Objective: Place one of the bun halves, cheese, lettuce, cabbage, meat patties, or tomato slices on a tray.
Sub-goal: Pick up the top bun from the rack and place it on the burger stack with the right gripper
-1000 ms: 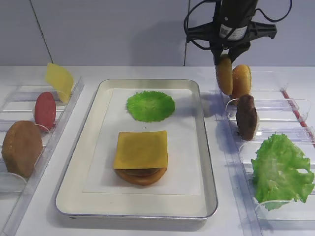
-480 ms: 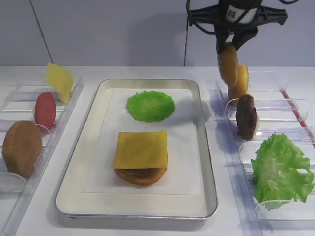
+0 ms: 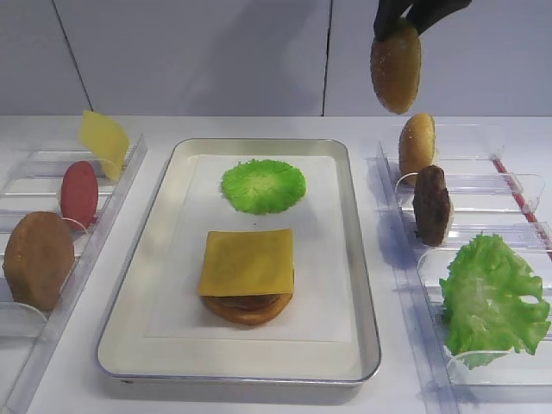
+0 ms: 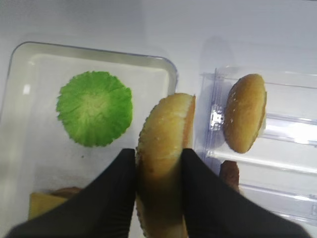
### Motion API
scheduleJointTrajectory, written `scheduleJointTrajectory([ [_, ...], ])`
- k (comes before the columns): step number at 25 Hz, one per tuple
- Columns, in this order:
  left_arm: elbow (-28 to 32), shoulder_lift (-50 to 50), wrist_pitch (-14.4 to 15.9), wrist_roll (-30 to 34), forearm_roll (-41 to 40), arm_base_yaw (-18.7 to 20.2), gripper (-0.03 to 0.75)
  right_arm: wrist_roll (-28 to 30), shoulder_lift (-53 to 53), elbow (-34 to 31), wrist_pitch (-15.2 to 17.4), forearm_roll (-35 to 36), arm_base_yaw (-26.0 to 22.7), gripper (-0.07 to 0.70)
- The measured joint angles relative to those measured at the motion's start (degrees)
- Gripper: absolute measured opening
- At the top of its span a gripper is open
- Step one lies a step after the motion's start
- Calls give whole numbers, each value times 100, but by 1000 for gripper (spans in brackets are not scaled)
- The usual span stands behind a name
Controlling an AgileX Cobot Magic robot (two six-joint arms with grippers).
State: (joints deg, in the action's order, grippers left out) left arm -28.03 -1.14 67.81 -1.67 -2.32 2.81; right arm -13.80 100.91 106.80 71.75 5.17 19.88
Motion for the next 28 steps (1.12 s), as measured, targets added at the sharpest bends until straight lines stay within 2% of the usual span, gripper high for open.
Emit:
scheduleJointTrajectory([
  [4, 0, 0, 0, 0, 0, 0, 493, 231, -598, -642, 0, 270, 0, 237],
  [8, 0, 0, 0, 0, 0, 0, 493, 281, -1363, -1770, -46, 378, 0, 237],
  [10, 0, 0, 0, 0, 0, 0, 493, 281, -1825, -2587, -362, 560, 0, 237],
  [14, 0, 0, 0, 0, 0, 0, 493, 506, -2645, -3681, -1073, 1222, 0, 237],
  [18, 0, 0, 0, 0, 0, 0, 493, 1007, -3089, -4319, -1319, 2029, 0, 237],
  [21, 0, 0, 0, 0, 0, 0, 493, 1579, -3155, -4774, -1603, 2807, 0, 237],
  [24, 0, 0, 0, 0, 0, 0, 493, 2483, -3155, -5327, -2177, 3962, 0, 237],
  [28, 0, 0, 0, 0, 0, 0, 493, 4186, -3155, -6058, -2877, 5895, 0, 237],
])
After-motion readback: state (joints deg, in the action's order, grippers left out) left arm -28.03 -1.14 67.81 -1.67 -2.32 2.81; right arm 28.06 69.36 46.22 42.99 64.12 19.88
